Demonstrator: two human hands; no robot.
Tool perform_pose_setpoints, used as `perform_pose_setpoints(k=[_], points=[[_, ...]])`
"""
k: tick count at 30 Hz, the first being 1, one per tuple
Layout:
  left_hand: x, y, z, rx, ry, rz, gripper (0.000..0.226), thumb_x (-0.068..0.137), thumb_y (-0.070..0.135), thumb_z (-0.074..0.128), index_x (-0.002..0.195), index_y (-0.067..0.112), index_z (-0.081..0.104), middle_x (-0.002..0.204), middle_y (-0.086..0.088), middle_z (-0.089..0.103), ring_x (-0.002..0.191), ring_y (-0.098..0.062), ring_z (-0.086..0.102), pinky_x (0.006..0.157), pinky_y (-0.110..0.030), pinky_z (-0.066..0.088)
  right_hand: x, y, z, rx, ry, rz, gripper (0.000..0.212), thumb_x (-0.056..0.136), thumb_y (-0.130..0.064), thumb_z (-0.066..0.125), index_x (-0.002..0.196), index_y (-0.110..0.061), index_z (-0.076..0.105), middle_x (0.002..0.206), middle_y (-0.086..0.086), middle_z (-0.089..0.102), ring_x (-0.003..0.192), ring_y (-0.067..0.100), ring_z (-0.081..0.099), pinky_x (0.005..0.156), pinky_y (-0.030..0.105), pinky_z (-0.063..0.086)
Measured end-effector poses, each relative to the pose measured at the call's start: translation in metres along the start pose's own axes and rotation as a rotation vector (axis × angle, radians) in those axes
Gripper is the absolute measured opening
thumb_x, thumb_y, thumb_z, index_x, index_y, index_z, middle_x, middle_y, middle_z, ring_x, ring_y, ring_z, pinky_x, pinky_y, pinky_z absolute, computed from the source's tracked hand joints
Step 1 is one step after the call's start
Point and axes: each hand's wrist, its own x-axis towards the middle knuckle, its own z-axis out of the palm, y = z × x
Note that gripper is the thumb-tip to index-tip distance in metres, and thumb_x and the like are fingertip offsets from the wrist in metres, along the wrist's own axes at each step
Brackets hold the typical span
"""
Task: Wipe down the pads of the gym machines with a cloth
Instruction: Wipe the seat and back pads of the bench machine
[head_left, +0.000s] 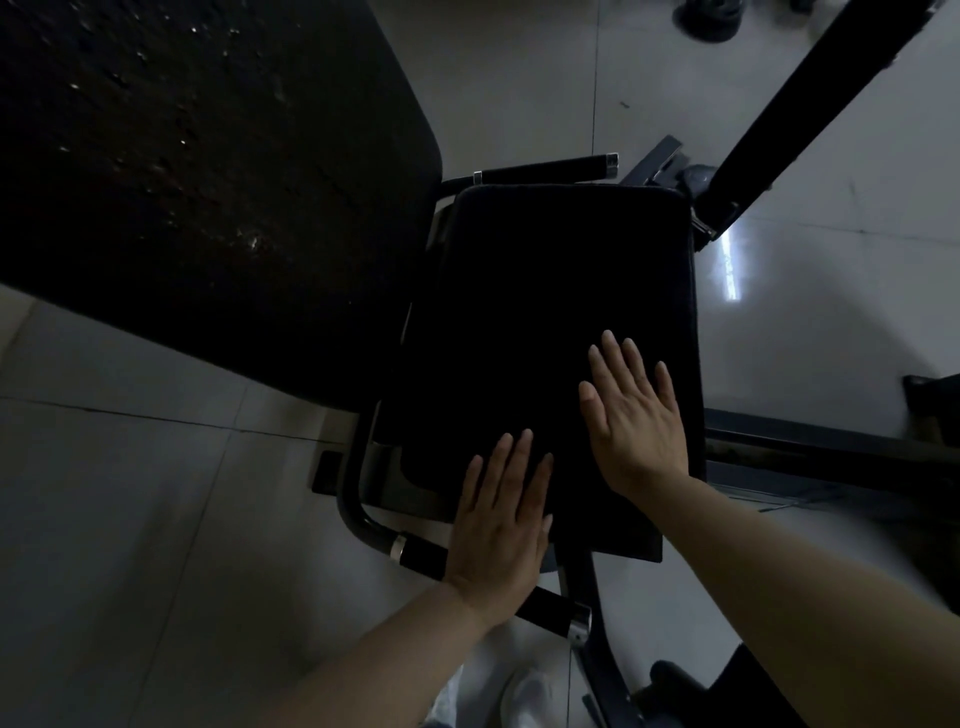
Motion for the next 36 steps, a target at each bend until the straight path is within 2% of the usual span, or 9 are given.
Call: perform_pose_setpoints(k=[4, 8, 13, 20, 25, 27, 30, 32, 36], points=[[0.010, 0.008, 0.002, 0.009, -0.017, 0.060, 0.058, 0.092, 0.032, 0.039, 0.145, 0.012, 0.028, 0.151, -0.014, 0.028, 0.142, -0.029, 0.020, 0.117, -0.043, 0.012, -0.001, 0.006, 0.000, 0.101, 0.046, -0.042, 0.073, 0.087, -0.058, -0.014, 0.148, -0.025, 0.009, 0.156, -0.013, -0.004, 0.143, 0.003, -0.014, 0.116, 0.027, -0.011], [0.019, 0.019, -0.004, -0.099, -0.042, 0.020, 0.054, 0.100, 0.035, 0.026, 0.147, 0.009, 0.023, 0.153, -0.014, 0.029, 0.144, -0.028, 0.019, 0.117, -0.041, 0.014, -0.004, 0.013, -0.001, 0.342, 0.151, -0.062, 0.081, 0.089, -0.063, -0.009, 0.145, -0.019, 0.029, 0.153, -0.010, 0.018, 0.145, 0.008, 0.007, 0.119, 0.030, 0.003], [0.034, 0.031, -0.019, -0.504, 0.009, -0.156, 0.062, 0.100, 0.042, 0.012, 0.149, 0.005, 0.017, 0.157, -0.006, 0.023, 0.146, -0.016, 0.011, 0.118, -0.036, 0.008, -0.010, 0.015, 0.001, 0.369, 0.186, -0.044, 0.076, 0.092, -0.062, -0.006, 0.143, -0.018, 0.030, 0.152, -0.008, 0.022, 0.145, 0.008, 0.011, 0.119, 0.031, 0.007], [0.054, 0.043, -0.027, -0.913, -0.060, -0.231, 0.059, 0.096, 0.042, 0.015, 0.149, 0.021, -0.001, 0.160, 0.003, 0.007, 0.146, -0.007, 0.001, 0.118, -0.035, -0.003, -0.011, 0.017, 0.003, 0.474, 0.255, -0.034, 0.071, 0.094, -0.061, 0.000, 0.141, -0.017, 0.030, 0.150, -0.006, 0.026, 0.144, 0.010, 0.017, 0.118, 0.030, 0.011], [0.068, 0.045, -0.044, -1.428, -0.193, -0.264, 0.058, 0.099, 0.035, 0.025, 0.150, 0.024, 0.000, 0.159, 0.007, 0.012, 0.144, -0.002, 0.012, 0.117, -0.024, 0.014, -0.015, 0.018, -0.002, 0.608, 0.282, 0.018, 0.070, 0.092, -0.067, 0.007, 0.140, -0.021, 0.031, 0.151, -0.006, 0.029, 0.144, 0.009, 0.018, 0.119, 0.034, 0.016], [0.079, 0.034, -0.049, -1.337, -0.088, -0.270, 0.054, 0.099, 0.026, 0.029, 0.150, 0.023, 0.013, 0.156, 0.006, 0.021, 0.142, 0.000, 0.018, 0.115, -0.020, 0.020, -0.020, 0.014, -0.003, 0.635, 0.286, 0.051, 0.064, 0.093, -0.064, 0.015, 0.140, -0.025, 0.033, 0.151, -0.009, 0.028, 0.143, 0.004, 0.016, 0.118, 0.040, 0.018], [0.104, 0.002, -0.037, -0.767, 0.066, -0.197, 0.050, 0.098, 0.017, 0.037, 0.146, 0.024, 0.026, 0.156, 0.005, 0.022, 0.145, -0.007, 0.011, 0.119, -0.035, 0.016, -0.035, 0.002, -0.003, 0.433, 0.367, 0.080, 0.052, 0.095, -0.045, 0.031, 0.139, -0.020, 0.040, 0.150, -0.005, 0.030, 0.143, 0.007, 0.016, 0.116, 0.046, 0.022], [0.123, -0.017, -0.030, -0.431, -0.068, -0.192, 0.052, 0.100, 0.018, 0.037, 0.149, 0.021, 0.021, 0.159, 0.003, 0.012, 0.146, -0.013, 0.000, 0.119, -0.043, 0.008, -0.051, -0.015, 0.001, 0.240, 0.405, 0.084, 0.052, 0.093, -0.039, 0.036, 0.138, -0.017, 0.044, 0.151, 0.000, 0.031, 0.143, 0.013, 0.016, 0.116, 0.042, 0.017], [0.139, -0.036, -0.022, -0.054, -0.251, -0.218, 0.056, 0.101, 0.039, 0.019, 0.151, 0.023, -0.002, 0.159, 0.003, -0.013, 0.145, -0.016, -0.016, 0.117, -0.042, -0.008, -0.073, -0.043, 0.021, -0.030, 0.224, 0.164, 0.070, 0.088, -0.054, 0.037, 0.144, -0.012, 0.032, 0.155, 0.006, 0.022, 0.144, 0.021, 0.013, 0.113, 0.041, 0.012]])
